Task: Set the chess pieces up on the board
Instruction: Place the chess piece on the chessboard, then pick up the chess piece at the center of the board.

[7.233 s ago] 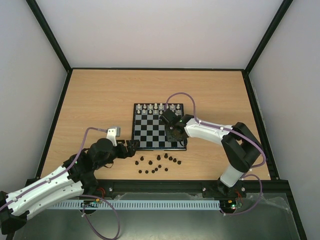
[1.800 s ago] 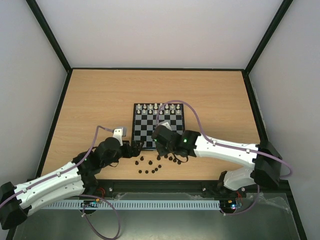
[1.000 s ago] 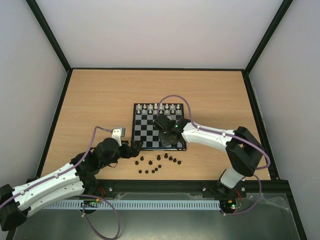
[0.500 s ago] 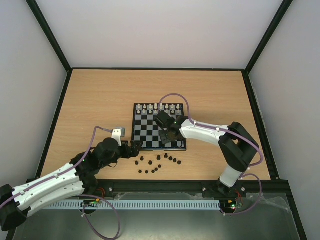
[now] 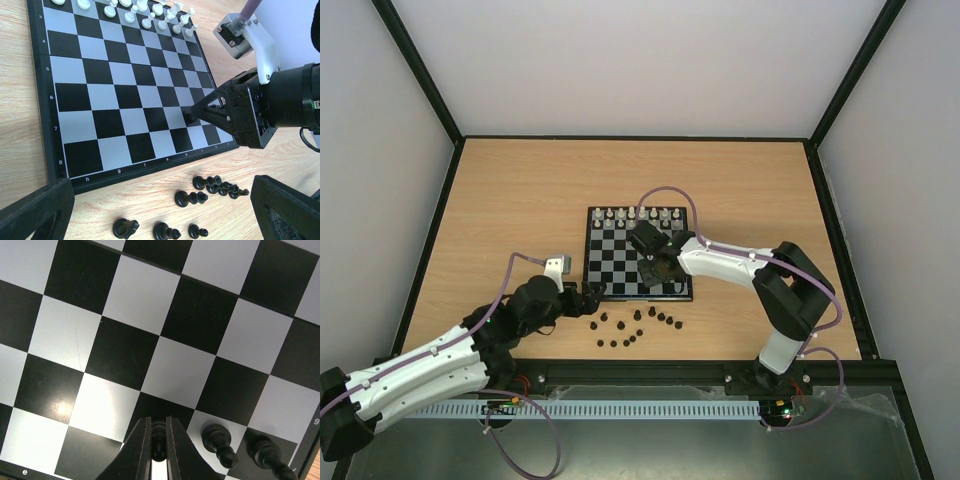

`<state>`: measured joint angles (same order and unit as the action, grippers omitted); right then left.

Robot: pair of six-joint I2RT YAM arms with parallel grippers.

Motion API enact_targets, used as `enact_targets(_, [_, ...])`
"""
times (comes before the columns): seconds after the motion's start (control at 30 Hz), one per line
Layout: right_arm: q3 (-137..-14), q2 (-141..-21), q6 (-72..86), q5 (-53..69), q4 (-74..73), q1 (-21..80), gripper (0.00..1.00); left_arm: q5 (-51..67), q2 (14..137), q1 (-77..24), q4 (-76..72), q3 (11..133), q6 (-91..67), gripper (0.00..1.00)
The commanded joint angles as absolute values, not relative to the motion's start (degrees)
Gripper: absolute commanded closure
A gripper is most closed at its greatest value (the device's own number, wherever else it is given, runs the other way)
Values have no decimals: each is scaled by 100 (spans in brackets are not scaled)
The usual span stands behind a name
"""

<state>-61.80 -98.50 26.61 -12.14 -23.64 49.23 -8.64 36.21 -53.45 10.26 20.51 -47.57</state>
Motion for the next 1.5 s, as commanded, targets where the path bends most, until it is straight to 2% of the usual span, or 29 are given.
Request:
enact_targets(0.0, [-6368, -9972, 2549, -1222, -2452, 4860, 96, -949, 3632, -5370, 1112, 2162, -4702, 0])
enact_targets(0.27, [-6383, -10035, 2540, -1222, -2425, 4834, 95, -949, 3642, -5370, 1081, 2138, -4711, 1])
enact_targets(0.67, [-6320, -9976, 2558, -1185, -2391, 4834, 83, -967, 3650, -5370, 1077, 2126, -4704, 0])
enact_targets(0.97, [-6307, -9396, 2552, -1139, -2510, 4834, 77, -967, 3757, -5370, 1007, 2127, -4693, 0])
enact_targets(1.03, [-6253, -9134, 2533, -1092, -2522, 4834, 72, -967, 3793, -5370, 989, 2130, -4693, 1])
enact_targets(1.1, [-6161, -8836, 2538, -1014, -2551, 4853, 59, -967, 3807, -5377, 970, 2128, -4689, 0])
enact_targets(1.17, [-6055, -8456, 2580, -977, -2590, 4889, 35, -943, 3802, -5370, 913, 2125, -4643, 0])
enact_targets(1.23, [-5911, -8086, 2621, -959, -2626, 4931, 7, -947, 3762, -5370, 898, 2122, -4616, 1])
enact_targets(1.27, [-5827, -7920, 2646, -932, -2639, 4945, 0, -961, 3749, -5371, 899, 2130, -4600, 1])
enact_targets(1.47, [-5200, -6999, 2851, -631, -2736, 5138, 1, -1024, 3750, -5371, 984, 2213, -4589, 0])
